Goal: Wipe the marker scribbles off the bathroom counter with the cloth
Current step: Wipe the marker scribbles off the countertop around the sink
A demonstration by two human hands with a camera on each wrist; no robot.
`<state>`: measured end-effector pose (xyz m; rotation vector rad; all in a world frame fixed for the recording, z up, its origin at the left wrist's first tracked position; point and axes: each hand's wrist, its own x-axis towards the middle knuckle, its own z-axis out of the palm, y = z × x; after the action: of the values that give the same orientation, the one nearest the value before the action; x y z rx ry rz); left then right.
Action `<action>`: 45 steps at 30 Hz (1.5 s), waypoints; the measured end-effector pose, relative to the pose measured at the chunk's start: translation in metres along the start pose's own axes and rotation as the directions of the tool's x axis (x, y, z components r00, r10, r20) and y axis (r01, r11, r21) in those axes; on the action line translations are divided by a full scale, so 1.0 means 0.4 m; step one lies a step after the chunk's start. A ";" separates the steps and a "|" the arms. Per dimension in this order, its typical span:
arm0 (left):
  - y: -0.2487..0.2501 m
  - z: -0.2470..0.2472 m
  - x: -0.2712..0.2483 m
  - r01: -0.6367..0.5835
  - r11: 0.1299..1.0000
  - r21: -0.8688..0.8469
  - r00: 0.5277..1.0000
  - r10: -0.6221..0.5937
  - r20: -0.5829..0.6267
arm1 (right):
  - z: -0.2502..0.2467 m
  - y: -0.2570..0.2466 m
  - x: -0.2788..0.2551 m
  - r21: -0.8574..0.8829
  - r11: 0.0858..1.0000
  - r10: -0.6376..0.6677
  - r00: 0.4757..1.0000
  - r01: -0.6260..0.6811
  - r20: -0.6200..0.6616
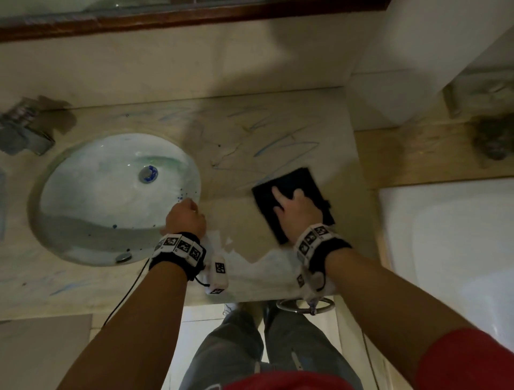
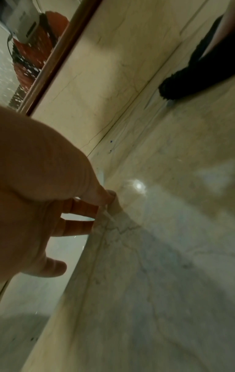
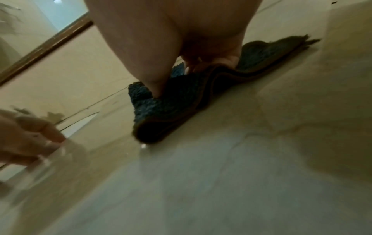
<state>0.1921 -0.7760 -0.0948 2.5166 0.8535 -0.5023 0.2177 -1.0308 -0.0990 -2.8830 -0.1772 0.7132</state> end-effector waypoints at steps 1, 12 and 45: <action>0.002 -0.002 -0.002 -0.002 1.000 0.005 1.000 0.002 0.001 | 0.001 -0.003 -0.001 0.000 1.000 -0.006 0.999 0.006 0.032; 0.007 -0.007 -0.001 -0.037 0.999 0.011 0.999 0.037 -0.002 | -0.045 0.117 0.050 0.061 0.986 0.156 0.988 -0.156 -0.004; -0.022 -0.017 -0.018 0.028 0.999 0.022 0.999 -0.029 0.040 | -0.079 0.157 0.058 0.147 0.956 0.238 0.965 -0.253 0.109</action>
<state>0.1825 -0.7698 -0.0884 2.5085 0.8744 -0.5725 0.2577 -1.0930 -0.0940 -2.7475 0.2229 0.8580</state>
